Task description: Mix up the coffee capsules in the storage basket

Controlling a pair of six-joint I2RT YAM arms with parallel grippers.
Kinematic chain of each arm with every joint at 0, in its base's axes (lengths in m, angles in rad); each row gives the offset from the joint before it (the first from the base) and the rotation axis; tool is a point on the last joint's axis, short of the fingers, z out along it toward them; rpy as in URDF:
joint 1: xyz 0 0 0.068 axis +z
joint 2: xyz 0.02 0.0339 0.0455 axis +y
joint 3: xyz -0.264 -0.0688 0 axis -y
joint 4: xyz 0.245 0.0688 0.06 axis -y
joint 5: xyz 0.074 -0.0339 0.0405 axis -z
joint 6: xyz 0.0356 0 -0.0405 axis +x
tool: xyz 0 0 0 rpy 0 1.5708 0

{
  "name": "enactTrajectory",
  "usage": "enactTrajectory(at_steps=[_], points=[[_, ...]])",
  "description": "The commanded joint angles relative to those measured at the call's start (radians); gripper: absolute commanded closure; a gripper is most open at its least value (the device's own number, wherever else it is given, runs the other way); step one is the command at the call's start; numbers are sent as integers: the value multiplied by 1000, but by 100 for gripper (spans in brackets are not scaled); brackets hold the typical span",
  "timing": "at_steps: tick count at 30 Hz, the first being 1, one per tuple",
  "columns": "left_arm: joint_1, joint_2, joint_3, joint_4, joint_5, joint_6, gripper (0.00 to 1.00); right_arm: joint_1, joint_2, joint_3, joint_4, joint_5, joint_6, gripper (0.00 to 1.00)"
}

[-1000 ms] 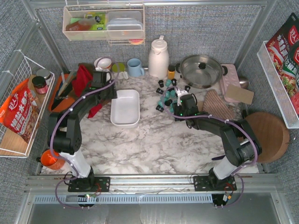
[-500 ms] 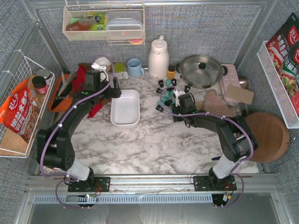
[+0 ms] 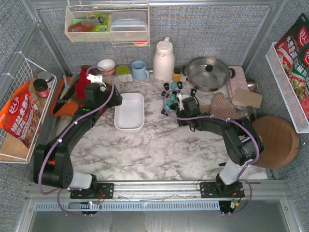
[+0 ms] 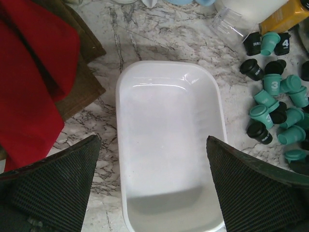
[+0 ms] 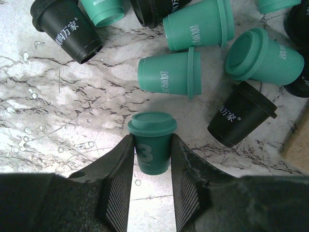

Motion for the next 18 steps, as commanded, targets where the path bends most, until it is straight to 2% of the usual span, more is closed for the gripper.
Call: enactTrajectory(at_steps=[1,7,11,14,18], points=[[1,-3,-10,66,-24,-28,1,7,1,11,-2,-7,-12,65],[1,44,21,53,50,-22,1,11,12,27,-24,-9,-14,67],[-13,28,-37,172,122,-36,1,22,-44,16,-38,-17,-4,71],[-69,-11,-140,328,159,7,1,35,-109,-14,-1,-84,50,72],[-215,-56,-226,446,122,187,1,46,-195,-46,50,-191,131,73]])
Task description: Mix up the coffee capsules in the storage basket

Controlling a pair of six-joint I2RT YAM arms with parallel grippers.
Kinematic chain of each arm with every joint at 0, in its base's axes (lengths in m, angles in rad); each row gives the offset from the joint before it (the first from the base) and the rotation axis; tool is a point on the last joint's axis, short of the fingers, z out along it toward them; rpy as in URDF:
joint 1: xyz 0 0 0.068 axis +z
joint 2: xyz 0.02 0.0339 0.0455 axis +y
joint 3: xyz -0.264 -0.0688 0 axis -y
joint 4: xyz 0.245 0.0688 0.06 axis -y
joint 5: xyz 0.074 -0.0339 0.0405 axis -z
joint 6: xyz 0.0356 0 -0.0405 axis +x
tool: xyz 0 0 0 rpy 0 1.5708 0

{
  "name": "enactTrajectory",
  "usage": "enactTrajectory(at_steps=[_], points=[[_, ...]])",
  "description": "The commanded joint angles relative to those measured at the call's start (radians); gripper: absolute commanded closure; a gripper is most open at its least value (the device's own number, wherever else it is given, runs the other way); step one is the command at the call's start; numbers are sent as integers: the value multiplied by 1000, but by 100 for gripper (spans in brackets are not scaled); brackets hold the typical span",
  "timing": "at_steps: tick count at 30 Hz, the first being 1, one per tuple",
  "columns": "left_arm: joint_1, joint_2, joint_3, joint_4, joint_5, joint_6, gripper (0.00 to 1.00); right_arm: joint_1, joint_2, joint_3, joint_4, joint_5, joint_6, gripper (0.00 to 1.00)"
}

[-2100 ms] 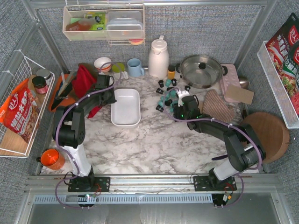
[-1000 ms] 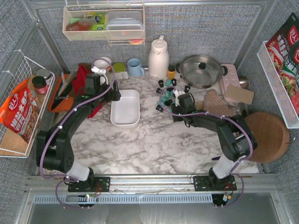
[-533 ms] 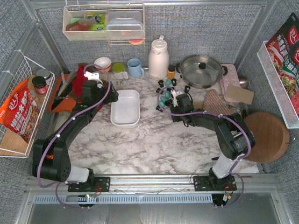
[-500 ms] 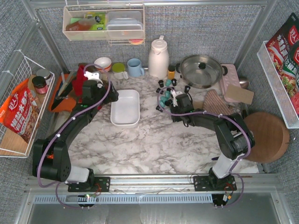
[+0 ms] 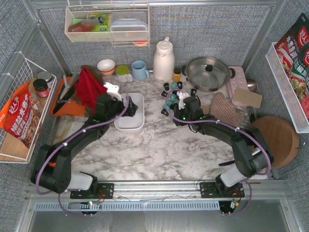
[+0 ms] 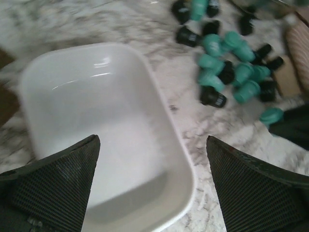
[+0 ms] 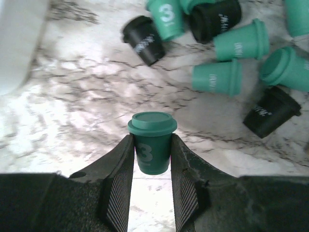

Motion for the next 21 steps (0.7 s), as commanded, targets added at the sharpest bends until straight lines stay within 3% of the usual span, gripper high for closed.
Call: enactTrajectory(at_steps=[1,6,12,16,21], points=[[-130,-41,-67,223,16,216,1,11,-79,-32,90,-144,112,73],[-260,-63,-169,381,65,399,1,13,-179,-131,228,-269,221,73],[-476,26,-247,585,28,777,1,13,-231,-218,436,-392,299,73],[-501,129,-236,738,13,807,1,15,-219,-231,532,-468,345,73],[-541,223,-208,822,-25,853,1,26,-220,-221,519,-484,348,73]])
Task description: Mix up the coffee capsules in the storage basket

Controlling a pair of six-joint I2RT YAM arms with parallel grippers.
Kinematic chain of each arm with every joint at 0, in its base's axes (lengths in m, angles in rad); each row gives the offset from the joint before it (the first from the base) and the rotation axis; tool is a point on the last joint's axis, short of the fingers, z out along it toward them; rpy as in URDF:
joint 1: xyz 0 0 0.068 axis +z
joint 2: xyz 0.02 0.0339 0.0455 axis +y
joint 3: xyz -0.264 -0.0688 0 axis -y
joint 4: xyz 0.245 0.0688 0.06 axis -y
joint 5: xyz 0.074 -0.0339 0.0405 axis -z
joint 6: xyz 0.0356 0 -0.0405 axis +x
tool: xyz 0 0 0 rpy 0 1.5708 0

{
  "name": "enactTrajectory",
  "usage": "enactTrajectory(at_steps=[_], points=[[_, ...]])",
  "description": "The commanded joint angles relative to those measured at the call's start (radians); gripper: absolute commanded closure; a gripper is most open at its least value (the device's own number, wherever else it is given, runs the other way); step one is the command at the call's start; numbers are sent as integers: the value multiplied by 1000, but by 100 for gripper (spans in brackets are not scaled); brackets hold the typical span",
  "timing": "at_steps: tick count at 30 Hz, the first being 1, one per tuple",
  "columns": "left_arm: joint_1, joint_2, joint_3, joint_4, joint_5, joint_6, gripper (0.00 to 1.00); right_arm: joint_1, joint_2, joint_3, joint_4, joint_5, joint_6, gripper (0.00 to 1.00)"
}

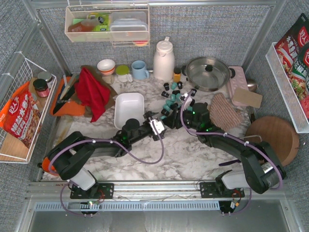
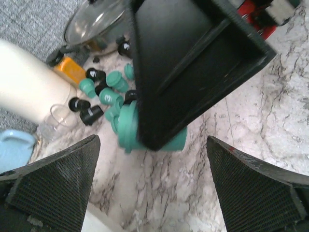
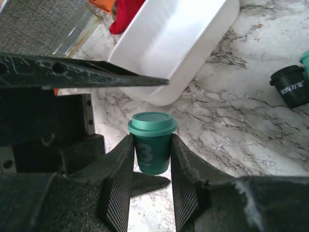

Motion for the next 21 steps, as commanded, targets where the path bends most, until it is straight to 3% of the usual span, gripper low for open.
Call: enactTrajectory(at_steps=[1,8,16,18,21], points=[[-30,62,17,190,-39,81,1,7,-5,9,73,-54,24,73],[-55,106,-14,341,-125,83,1,11,-26,13,56,-49,17,73],[-93,123,-20,383,-131,106,8,16,-11,23,49,-51,25,73],[-100,132,-23,394,-139,106,14,16,-11,23,46,-51,24,73],[-105,140,-31,412,-165,106,29,16,-12,23,39,-47,18,72]])
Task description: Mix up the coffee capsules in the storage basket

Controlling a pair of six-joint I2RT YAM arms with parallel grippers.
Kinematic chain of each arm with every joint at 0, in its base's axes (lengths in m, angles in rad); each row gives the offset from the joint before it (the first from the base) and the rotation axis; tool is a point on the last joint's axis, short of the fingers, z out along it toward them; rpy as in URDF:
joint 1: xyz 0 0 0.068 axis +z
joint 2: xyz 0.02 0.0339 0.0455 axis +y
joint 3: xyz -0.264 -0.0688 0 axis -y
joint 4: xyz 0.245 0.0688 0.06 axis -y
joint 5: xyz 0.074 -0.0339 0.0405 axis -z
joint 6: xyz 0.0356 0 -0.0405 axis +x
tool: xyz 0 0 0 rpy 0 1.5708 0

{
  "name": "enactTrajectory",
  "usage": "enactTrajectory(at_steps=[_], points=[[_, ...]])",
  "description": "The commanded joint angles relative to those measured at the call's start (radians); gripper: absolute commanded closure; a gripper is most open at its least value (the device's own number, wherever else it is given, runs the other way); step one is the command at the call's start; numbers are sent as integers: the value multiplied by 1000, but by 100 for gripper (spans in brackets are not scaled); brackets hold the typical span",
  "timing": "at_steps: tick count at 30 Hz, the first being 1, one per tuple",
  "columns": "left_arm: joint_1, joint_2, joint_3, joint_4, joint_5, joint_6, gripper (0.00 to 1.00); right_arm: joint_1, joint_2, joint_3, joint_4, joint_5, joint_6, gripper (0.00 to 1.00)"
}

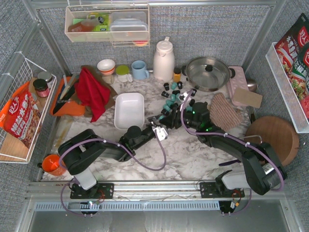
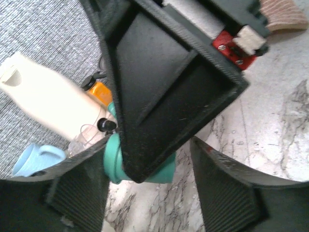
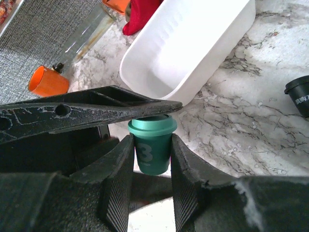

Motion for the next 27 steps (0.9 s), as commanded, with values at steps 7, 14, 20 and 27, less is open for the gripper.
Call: enactTrajectory(at_steps=[7,14,20,27], points=[[-8,-6,-30,76,-116,-16,48,1,-4,21,-31,14,-21,59],[9,-45,-88,52,-248,-153,51,0,-102,27,-178,194,-124,43],[107,-155,-64,-191,-336,-409,61,-1,-115,69,-360,569,-209,40],[281,-197,168,-702,-365,-675,63,-9,97,214,-494,713,-298,32]])
